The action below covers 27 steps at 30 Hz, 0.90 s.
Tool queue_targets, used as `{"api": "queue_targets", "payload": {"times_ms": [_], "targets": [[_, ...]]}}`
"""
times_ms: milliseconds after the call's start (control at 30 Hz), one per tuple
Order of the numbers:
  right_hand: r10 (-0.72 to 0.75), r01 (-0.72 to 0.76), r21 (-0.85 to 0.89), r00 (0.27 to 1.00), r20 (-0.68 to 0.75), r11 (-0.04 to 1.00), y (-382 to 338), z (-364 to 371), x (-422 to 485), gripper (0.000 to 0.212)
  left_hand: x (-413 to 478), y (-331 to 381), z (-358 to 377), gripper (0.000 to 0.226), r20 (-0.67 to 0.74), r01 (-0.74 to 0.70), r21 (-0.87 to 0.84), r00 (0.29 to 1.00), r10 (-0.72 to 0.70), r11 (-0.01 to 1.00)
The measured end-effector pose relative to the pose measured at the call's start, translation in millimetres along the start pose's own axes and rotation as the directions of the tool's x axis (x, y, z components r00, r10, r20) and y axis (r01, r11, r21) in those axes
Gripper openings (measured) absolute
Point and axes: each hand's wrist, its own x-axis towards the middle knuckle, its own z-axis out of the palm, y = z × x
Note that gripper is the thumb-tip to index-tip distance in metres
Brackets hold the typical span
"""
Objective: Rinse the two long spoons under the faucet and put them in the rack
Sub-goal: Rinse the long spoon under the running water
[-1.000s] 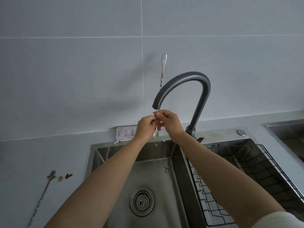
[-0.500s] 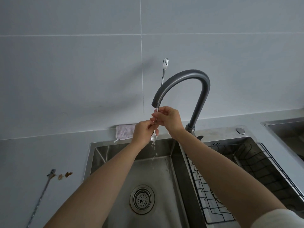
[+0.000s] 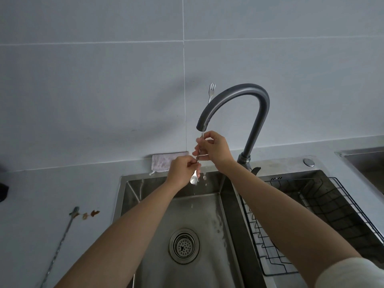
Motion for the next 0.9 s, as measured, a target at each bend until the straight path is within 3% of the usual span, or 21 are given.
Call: {"api": "queue_targets", "payload": {"times_ms": [167, 267, 333, 467, 533, 633, 800, 900], "targets": [[0.005, -0.005, -0.006, 0.999, 0.052, 1.0, -1, 0, -5, 0.002, -3, 0, -1, 0.021, -0.016, -0.002, 0.013, 1.0, 0.002, 1.0], [-0.013, 0.013, -0.003, 0.997, 0.074, 1.0, 0, -1, -9, 0.021, -3, 0, -3, 0.02, -0.033, 0.007, 0.005, 0.999, -0.007, 1.0], [-0.016, 0.016, -0.002, 0.999, 0.041, 1.0, 0, 0, -10, 0.023, -4, 0, -4, 0.021, -0.028, 0.0, -0.009, 1.0, 0.0, 1.0], [0.014, -0.012, 0.021, 0.997, -0.072, 1.0, -1, 6, -7, 0.006, -7, 1, -4, 0.022, -0.024, -0.018, 0.013, 1.0, 0.018, 1.0], [0.032, -0.027, 0.044, 0.993, -0.112, 0.999, -2, 8, -7, 0.015, -10, 1, -3, 0.023, -0.02, -0.03, 0.009, 0.999, 0.03, 1.0], [0.053, -0.044, 0.093, 0.993, -0.103, 0.995, -1, 7, -9, 0.021, -15, -2, -3, 0.022, 0.0, -0.021, -0.013, 1.0, 0.021, 1.0], [0.031, -0.02, 0.178, 0.998, -0.058, 0.984, -2, 3, -13, 0.003, -20, -9, -2, 0.019, 0.061, 0.004, -0.032, 0.998, -0.002, 0.999], [0.055, -0.047, 0.151, 0.997, -0.052, 0.987, -4, 3, -13, 0.01, -22, -14, 0, 0.018, 0.08, 0.022, -0.05, 0.997, -0.018, 0.999]]}}
